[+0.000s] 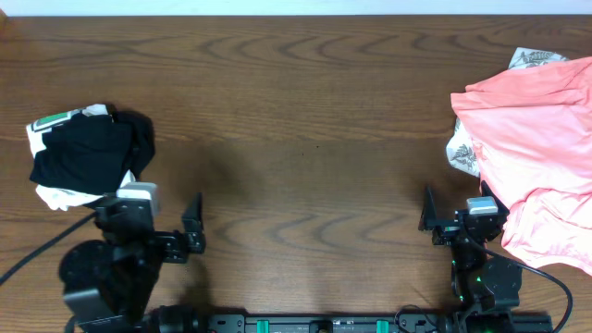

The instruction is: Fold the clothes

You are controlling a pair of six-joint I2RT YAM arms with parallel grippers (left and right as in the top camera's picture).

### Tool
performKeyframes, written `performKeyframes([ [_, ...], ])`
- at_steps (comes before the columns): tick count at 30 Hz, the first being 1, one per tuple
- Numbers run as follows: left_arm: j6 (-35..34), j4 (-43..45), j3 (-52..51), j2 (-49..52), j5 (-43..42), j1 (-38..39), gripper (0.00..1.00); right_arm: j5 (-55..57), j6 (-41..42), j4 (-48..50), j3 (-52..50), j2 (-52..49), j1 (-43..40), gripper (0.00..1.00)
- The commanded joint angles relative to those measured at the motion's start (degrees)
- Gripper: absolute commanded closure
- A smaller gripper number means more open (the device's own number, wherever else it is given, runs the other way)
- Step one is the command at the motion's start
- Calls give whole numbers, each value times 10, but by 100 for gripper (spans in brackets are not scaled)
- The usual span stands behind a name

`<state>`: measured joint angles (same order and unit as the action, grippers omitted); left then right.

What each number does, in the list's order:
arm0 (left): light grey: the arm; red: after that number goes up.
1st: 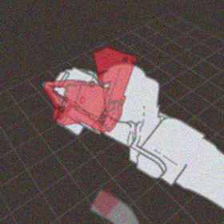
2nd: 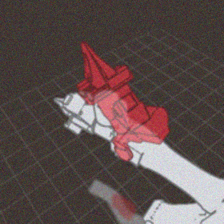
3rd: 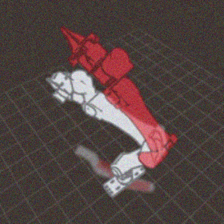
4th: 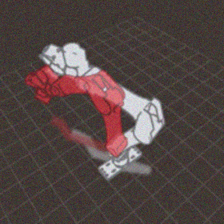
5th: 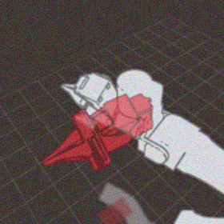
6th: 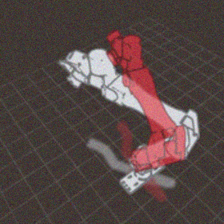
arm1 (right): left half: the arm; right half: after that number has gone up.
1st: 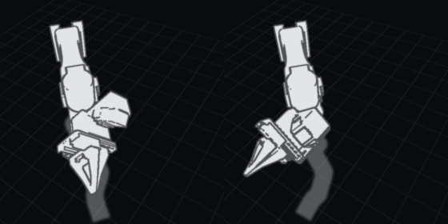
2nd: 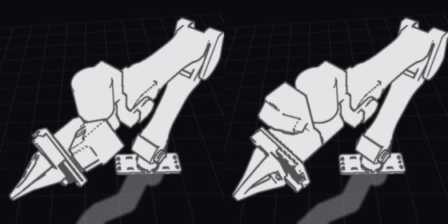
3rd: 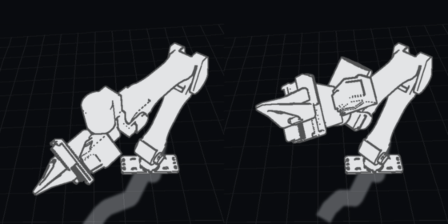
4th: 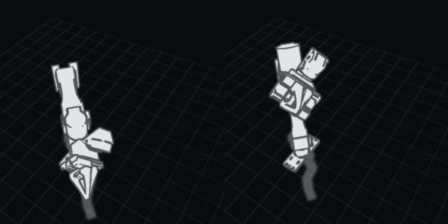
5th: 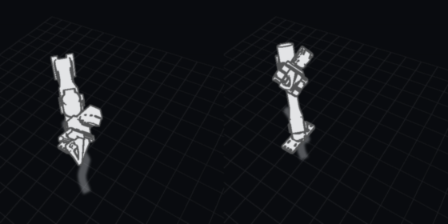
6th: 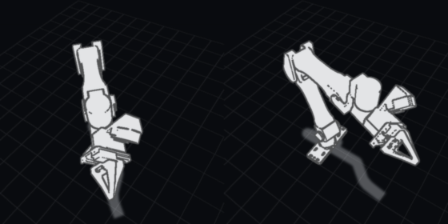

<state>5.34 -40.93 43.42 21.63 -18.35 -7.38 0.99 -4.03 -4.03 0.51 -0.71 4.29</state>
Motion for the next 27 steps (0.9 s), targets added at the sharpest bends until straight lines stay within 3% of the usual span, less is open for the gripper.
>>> performKeyframes([
  [1, 12, 42, -76, -45, 25, 26, 2, -4, -7, -2, -2, 4, -9, 1],
  [12, -1, 309, -313, -196, 30, 35, 2, -4, -7, -2, -2, 4, -9, 1],
  [21, -1, 494, -430, -215, 54, 35, 2, -4, -7, -2, -2, 4, -9, 1],
  [27, -10, 500, -432, -215, 137, 35, 2, -4, -7, -2, -2, 4, -9, 1],
])
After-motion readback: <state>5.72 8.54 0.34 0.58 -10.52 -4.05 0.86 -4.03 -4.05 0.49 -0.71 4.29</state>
